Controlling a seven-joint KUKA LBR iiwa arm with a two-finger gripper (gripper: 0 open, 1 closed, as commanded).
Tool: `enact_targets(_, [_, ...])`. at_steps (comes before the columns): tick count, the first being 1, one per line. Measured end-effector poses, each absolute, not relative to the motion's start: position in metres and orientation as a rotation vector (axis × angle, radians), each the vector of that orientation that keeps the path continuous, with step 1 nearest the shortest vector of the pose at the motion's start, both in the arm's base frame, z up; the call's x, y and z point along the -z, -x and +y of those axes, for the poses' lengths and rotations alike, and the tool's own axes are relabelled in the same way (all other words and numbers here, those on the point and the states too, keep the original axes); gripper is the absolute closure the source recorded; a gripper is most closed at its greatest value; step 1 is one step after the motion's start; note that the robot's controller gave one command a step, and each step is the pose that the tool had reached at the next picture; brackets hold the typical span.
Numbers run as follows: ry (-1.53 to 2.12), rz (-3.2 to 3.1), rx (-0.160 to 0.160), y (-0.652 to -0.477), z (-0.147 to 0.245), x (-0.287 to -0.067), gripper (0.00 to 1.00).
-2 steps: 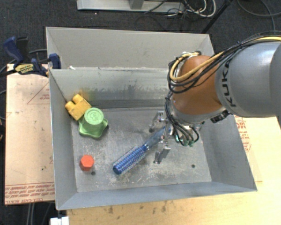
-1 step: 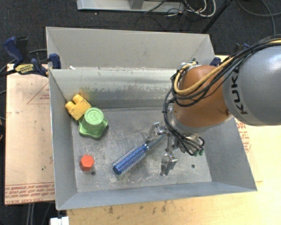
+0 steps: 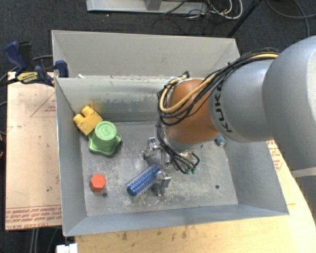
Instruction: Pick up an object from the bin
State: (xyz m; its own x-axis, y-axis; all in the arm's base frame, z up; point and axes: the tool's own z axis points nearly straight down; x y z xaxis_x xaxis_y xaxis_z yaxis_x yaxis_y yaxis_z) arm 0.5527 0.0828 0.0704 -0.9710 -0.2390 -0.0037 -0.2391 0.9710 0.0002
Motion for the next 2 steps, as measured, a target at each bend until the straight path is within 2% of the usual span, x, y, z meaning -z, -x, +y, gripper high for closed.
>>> enact_targets(1, [0.372,3.109,-0.004,-0.555,0.082,-0.077,1.00])
enact_targets(2, [0.439,3.101,-0.004,-0.552,0.122,-0.222,1.00])
